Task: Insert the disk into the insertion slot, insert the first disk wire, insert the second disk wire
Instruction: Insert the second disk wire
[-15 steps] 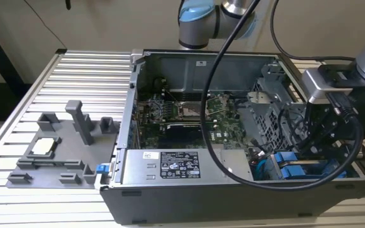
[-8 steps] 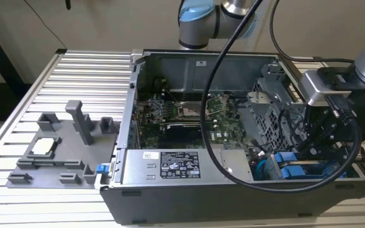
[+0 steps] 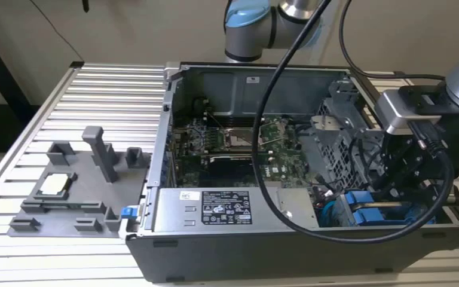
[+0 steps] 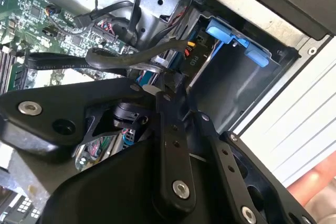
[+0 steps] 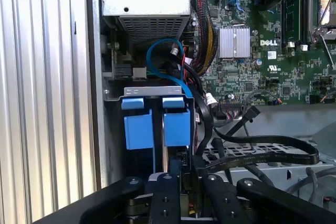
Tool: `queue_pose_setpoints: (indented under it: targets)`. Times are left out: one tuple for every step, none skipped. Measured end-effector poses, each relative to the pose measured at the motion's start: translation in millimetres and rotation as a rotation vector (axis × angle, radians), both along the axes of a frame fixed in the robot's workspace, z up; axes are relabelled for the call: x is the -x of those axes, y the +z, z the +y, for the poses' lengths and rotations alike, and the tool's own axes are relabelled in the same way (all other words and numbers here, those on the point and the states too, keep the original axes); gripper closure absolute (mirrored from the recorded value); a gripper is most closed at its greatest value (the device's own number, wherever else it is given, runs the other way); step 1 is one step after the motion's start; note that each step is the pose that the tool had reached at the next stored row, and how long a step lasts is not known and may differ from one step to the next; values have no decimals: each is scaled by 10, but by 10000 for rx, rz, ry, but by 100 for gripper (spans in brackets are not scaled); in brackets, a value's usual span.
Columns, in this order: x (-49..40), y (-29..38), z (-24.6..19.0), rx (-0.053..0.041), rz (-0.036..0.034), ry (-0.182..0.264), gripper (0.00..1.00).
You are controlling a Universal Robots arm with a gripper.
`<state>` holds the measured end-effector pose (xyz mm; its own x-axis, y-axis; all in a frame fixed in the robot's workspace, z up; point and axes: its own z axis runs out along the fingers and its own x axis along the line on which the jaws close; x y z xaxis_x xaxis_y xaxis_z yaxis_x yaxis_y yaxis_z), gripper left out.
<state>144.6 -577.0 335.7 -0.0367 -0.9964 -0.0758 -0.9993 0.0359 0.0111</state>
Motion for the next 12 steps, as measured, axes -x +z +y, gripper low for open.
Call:
queue_pose_setpoints:
  targets:
    - [0,6,0,4,0,0,76]
    - [0,22,0,-2,0,-1,76]
    - [0,52,0,-4,0,-1,76]
    - [0,83,0,1,0,-1,76]
    - [0,112,0,-1,0,-1,76]
    - [0,146,0,0,0,0,76]
    - [0,191,0,0,0,0,76]
    - [0,236,0,0,0,0,76]
    - [0,281,0,0,1,-1,76]
    - [0,325,0,0,1,0,76]
    - [0,366,0,1,1,0,76]
    - [0,404,0,1,1,0,76]
